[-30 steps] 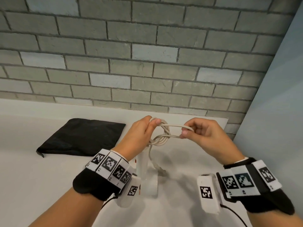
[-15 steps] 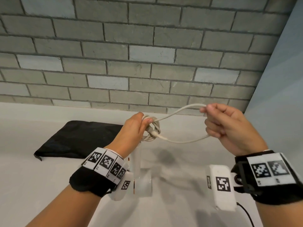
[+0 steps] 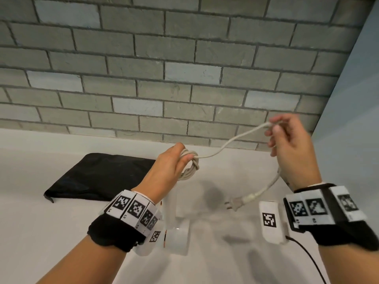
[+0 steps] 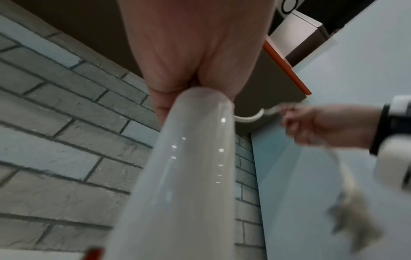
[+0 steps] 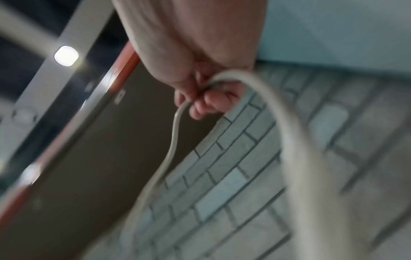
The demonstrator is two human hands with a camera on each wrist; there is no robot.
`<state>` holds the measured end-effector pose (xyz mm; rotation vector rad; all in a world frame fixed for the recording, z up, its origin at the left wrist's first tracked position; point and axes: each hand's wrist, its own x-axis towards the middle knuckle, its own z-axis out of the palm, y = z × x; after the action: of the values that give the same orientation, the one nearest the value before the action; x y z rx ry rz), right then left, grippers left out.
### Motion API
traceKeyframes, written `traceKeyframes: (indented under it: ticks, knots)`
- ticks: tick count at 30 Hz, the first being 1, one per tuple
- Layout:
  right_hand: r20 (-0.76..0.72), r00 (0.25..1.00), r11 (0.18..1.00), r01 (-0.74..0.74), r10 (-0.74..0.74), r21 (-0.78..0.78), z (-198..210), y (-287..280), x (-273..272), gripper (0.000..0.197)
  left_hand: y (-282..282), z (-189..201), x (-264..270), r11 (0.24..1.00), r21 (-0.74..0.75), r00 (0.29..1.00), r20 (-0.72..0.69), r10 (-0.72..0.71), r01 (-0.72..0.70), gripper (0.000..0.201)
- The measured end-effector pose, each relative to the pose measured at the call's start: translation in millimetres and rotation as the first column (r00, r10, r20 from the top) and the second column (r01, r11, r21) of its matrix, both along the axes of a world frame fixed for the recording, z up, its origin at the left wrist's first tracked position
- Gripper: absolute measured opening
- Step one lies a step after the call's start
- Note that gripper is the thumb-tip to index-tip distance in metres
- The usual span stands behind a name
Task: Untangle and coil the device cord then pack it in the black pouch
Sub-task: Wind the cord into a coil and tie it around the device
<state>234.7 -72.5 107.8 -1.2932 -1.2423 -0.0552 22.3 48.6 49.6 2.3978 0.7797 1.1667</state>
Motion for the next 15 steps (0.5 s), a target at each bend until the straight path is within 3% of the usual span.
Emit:
traceKeyframes:
  ticks: [2,4,8,9,11,15]
  knots:
    - [0.214,0.971,0.97,0.147,-0.105,-0.191,-16,5,6,0.027,-2,-1,0,0.999,-0.046,0.999,0.052,-0.003,0.005,0.024]
    - [0.31,0.95,0.926,0.074,0.048,-0.37,-28,10,-2,0.034,-3,-1,0,0.996,-0.085,0.997,0.074,-0.006,0.013,0.028]
    - [0.246,0.898,0.754,-0.129,0.364,-0.644,-43,23,-37,0.023,-5,0,1,0.993,-0.117,0.997,0.071,-0.022,0.03,0.029]
    - [0.224,0.893,0.757,-0.172,0.39,-0.63,-44,26,-43,0.019,-5,0,0,0.991,-0.127,0.997,0.075,-0.029,0.038,0.029]
    - [0.228,0.903,0.841,-0.213,0.363,-0.498,-42,31,-48,0.014,-7,2,-3,0.984,-0.165,0.996,0.068,-0.056,0.066,0.027]
    - [0.301,0.922,0.951,-0.166,0.244,-0.261,-39,43,-36,0.016,-12,3,-7,0.937,-0.293,0.98,0.11,-0.164,0.189,0.024]
